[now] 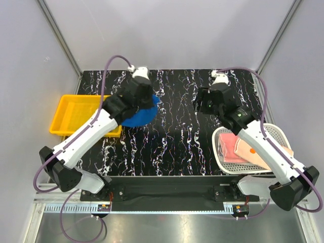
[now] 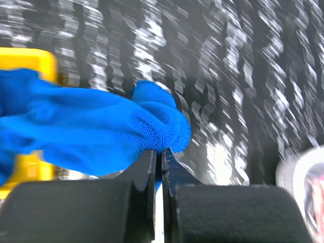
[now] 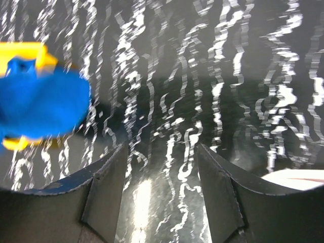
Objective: Fold and stack the towels
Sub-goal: Grab crumpled towel, then move the towel to the center of the board
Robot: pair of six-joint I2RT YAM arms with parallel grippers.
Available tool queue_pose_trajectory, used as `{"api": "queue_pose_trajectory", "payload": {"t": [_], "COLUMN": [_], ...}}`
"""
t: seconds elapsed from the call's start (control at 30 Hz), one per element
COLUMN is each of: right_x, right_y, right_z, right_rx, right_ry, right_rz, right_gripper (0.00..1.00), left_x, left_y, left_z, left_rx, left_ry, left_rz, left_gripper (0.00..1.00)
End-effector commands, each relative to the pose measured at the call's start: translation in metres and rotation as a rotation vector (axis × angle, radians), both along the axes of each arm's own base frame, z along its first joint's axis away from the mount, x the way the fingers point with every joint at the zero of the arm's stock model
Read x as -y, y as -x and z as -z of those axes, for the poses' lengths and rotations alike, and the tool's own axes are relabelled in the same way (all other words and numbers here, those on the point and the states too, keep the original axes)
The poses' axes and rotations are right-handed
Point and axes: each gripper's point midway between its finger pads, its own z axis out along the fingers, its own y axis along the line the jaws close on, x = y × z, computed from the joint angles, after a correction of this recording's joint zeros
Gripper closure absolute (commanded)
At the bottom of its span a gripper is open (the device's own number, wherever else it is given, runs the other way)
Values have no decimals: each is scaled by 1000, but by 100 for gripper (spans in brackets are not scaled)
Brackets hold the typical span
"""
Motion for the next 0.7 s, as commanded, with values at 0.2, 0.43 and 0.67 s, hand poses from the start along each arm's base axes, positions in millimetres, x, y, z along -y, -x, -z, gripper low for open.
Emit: {"api": "queue_pose_trajectory", "payload": {"t": [0.2,0.43,0.67], "right_x": [43,35,5], "right_y": [-5,-7,-12], "right_z": [-11,4,40], "right_rx": [26,-11,-100], "right_ry": [11,-12,-41], "right_rz": [117,85,-30], "right_gripper": [36,36,37], "left_x": [159,218,217], "left_y": [113,201,253], "left_z": [22,37,86], "left_rx": [-14,-50,-199], "left_ry": [155,261,380], "left_rz": [516,822,979], "left_gripper": [100,96,94]}}
